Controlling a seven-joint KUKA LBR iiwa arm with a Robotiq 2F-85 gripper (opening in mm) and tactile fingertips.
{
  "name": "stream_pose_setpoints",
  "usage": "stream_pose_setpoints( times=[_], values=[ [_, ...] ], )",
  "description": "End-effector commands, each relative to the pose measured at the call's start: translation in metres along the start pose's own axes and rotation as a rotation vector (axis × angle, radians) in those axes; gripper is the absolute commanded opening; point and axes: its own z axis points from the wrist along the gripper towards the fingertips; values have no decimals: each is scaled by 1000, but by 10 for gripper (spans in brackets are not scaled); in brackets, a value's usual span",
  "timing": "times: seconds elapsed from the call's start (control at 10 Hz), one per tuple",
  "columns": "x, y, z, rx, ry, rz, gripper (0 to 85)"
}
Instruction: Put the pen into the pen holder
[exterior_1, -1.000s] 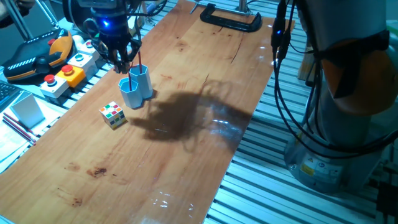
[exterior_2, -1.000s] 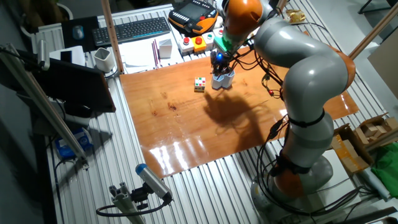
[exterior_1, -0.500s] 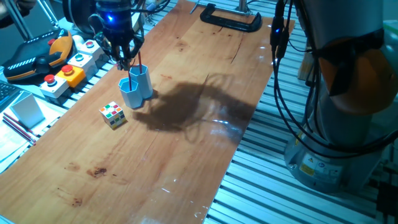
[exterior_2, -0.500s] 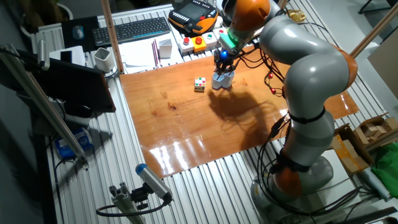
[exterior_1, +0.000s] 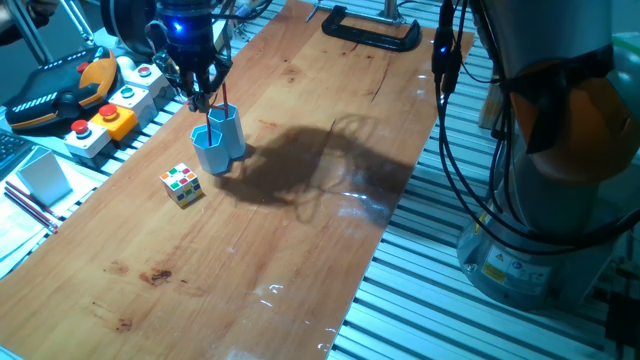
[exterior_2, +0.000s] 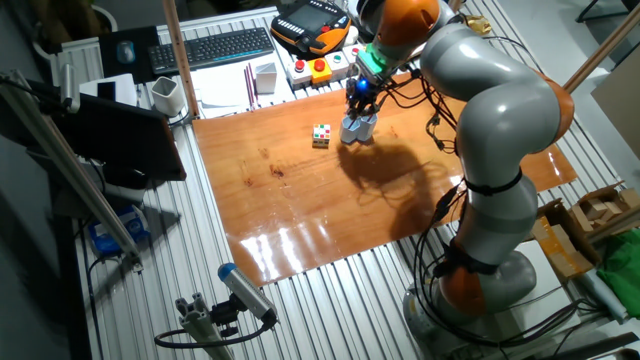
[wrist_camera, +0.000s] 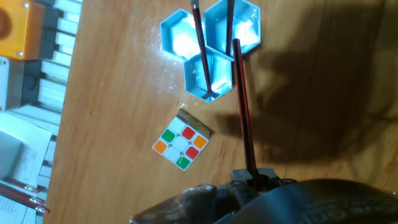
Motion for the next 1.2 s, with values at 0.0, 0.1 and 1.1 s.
stream_pose_setpoints(
  times=[0.0, 0.1, 1.1],
  values=[
    [-2, 2, 1, -4, 9, 20, 10],
    [-3, 3, 1, -8, 10, 23, 10],
    [-5, 6, -7, -31, 112, 69, 10]
  ],
)
